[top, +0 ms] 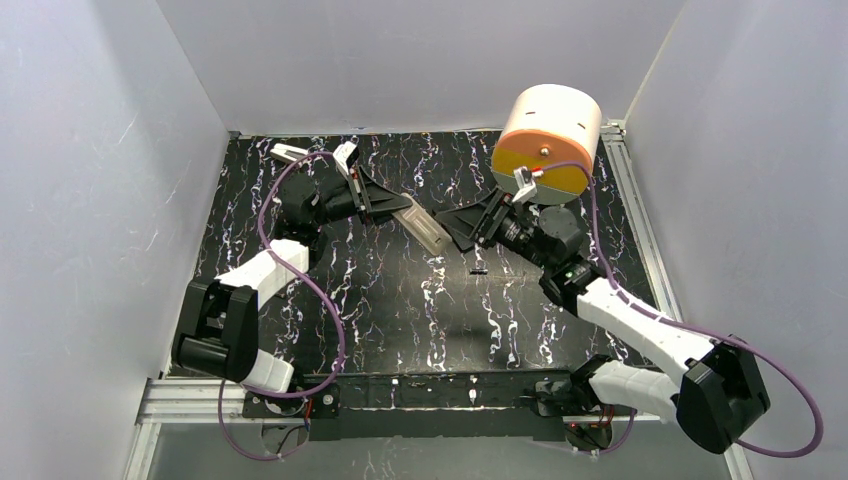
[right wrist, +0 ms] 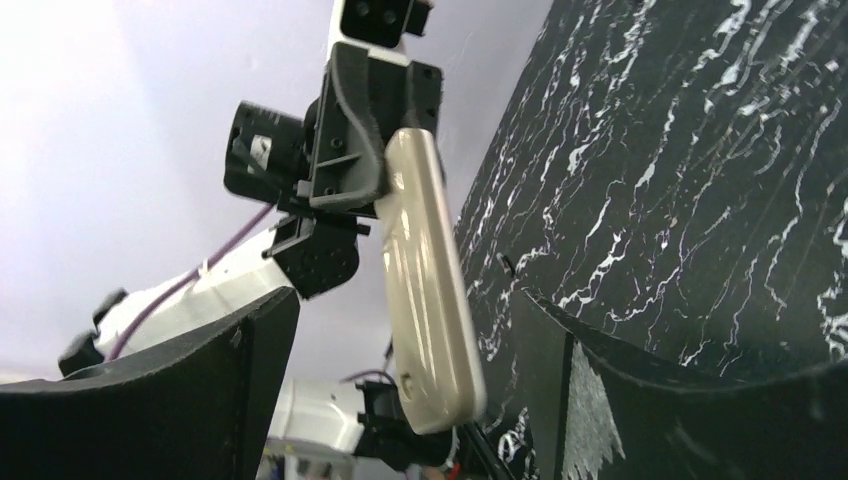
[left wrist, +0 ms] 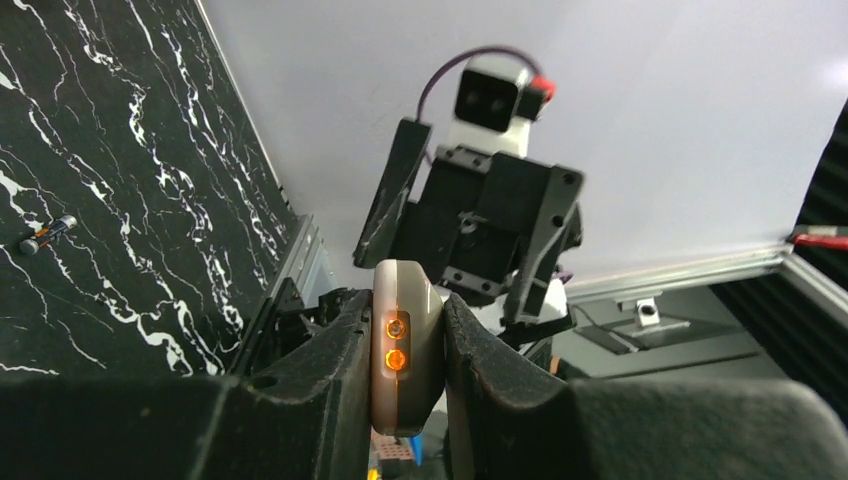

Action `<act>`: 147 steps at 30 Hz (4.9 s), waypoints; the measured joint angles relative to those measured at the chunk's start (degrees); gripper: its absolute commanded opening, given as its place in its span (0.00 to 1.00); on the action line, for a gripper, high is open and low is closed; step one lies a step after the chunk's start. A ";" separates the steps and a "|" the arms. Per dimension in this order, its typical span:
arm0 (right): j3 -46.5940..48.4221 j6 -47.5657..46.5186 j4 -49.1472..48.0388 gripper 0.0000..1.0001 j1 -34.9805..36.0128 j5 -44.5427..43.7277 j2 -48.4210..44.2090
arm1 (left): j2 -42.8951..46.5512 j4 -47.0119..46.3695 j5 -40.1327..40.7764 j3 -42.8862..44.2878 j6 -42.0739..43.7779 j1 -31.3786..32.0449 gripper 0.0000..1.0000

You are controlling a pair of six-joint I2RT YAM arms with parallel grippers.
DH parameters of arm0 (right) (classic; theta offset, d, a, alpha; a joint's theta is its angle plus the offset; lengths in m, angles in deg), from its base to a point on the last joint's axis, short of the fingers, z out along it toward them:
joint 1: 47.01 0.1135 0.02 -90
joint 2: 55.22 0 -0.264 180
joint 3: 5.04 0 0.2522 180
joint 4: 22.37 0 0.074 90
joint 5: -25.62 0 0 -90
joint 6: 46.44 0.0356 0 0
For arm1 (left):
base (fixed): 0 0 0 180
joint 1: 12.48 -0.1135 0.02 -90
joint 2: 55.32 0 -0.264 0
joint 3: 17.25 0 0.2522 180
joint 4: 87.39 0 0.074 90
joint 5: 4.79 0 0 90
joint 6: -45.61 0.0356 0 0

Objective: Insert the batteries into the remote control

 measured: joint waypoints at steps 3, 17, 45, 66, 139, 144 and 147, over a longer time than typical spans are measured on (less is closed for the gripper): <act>4.68 -5.49 2.54 0.85 -1.62 7.67 2.05 | 0.46 -0.02 -1.86 0.00 2.47 0.00 0.00; 14.05 -21.88 14.67 0.56 -1.60 28.70 9.79 | 2.16 -0.46 -7.50 0.00 6.93 0.00 0.00; 12.96 -13.68 2.56 0.01 -1.36 33.38 16.41 | 5.75 -1.07 -7.69 -0.24 11.02 1.14 0.66; 20.81 -33.05 36.02 0.01 -0.17 -0.17 19.28 | 19.10 57.99 29.75 0.44 44.37 -3.19 0.81; 25.70 -47.87 49.83 0.82 20.31 -55.82 12.11 | 35.32 82.82 53.90 10.82 58.82 -3.26 0.98; 20.39 -52.09 47.50 0.92 20.11 -68.46 -1.66 | 43.65 81.92 58.90 10.62 59.04 -3.26 0.98; 18.45 -55.63 45.38 0.99 20.11 -73.46 -8.61 | 49.92 80.15 61.42 9.38 59.47 -3.26 0.98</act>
